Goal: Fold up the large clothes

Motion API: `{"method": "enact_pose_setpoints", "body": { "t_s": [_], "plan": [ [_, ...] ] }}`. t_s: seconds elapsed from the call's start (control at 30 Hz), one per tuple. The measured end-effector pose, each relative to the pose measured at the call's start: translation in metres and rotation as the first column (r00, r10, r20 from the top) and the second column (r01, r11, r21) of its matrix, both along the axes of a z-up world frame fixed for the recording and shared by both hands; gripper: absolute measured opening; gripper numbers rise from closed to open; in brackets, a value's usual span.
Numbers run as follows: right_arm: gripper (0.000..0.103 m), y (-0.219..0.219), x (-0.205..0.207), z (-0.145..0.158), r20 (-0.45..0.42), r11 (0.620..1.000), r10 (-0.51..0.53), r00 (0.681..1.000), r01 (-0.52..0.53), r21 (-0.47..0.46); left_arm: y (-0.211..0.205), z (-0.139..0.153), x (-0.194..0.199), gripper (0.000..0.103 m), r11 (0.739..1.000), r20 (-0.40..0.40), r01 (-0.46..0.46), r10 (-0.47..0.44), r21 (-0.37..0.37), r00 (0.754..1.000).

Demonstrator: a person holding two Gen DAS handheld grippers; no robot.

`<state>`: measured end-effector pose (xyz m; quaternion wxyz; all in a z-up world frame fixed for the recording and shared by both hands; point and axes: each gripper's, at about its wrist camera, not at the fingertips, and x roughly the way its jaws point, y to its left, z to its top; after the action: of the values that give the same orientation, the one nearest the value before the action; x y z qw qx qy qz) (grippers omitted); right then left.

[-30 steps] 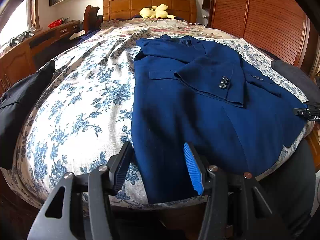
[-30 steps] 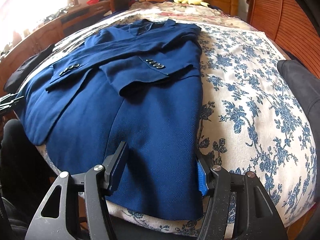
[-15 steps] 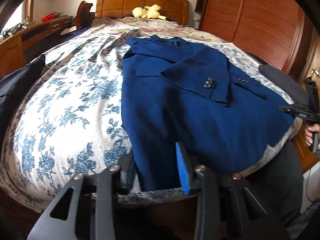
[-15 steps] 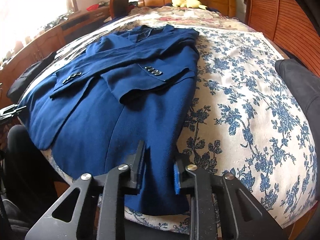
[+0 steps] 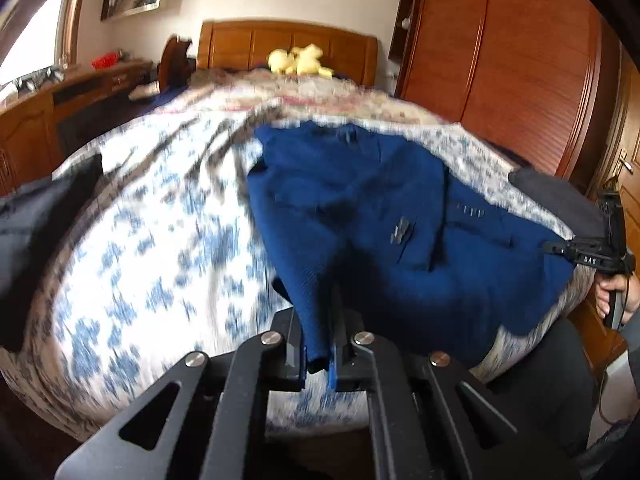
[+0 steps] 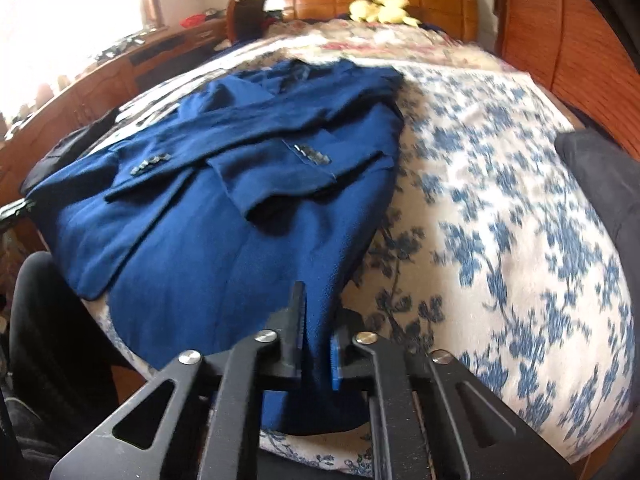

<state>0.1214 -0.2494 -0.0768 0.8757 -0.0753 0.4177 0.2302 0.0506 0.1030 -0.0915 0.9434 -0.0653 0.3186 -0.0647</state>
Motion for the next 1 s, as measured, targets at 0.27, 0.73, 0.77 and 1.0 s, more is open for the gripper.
{"method": "enact_pose_setpoints", "body": {
  "t_s": [0.27,0.73,0.77,1.0],
  "plan": [
    [0.004,0.016,0.003,0.072,0.132,0.994,0.019,0.991,-0.034,0.107,-0.009,0.087,0.009,0.002,1.0,0.174,-0.011,0.007,0.021,0.985],
    [0.003,0.008,-0.029,0.197,0.346,0.981,-0.002,0.938,-0.066,0.184,-0.009,0.211,-0.016,0.002,0.997,0.381,-0.024,-0.006,0.073,0.925],
    [0.003,0.006,-0.035,0.208,0.366,0.98,-0.003,0.931,-0.069,0.186,-0.008,0.22,-0.019,0.002,0.997,0.396,-0.029,-0.003,0.075,0.918],
    [0.003,-0.014,-0.075,0.264,0.472,0.977,-0.017,0.881,-0.086,0.197,0.001,0.269,-0.052,0.002,0.996,0.492,-0.045,0.0,0.078,0.871]
  ]
}}
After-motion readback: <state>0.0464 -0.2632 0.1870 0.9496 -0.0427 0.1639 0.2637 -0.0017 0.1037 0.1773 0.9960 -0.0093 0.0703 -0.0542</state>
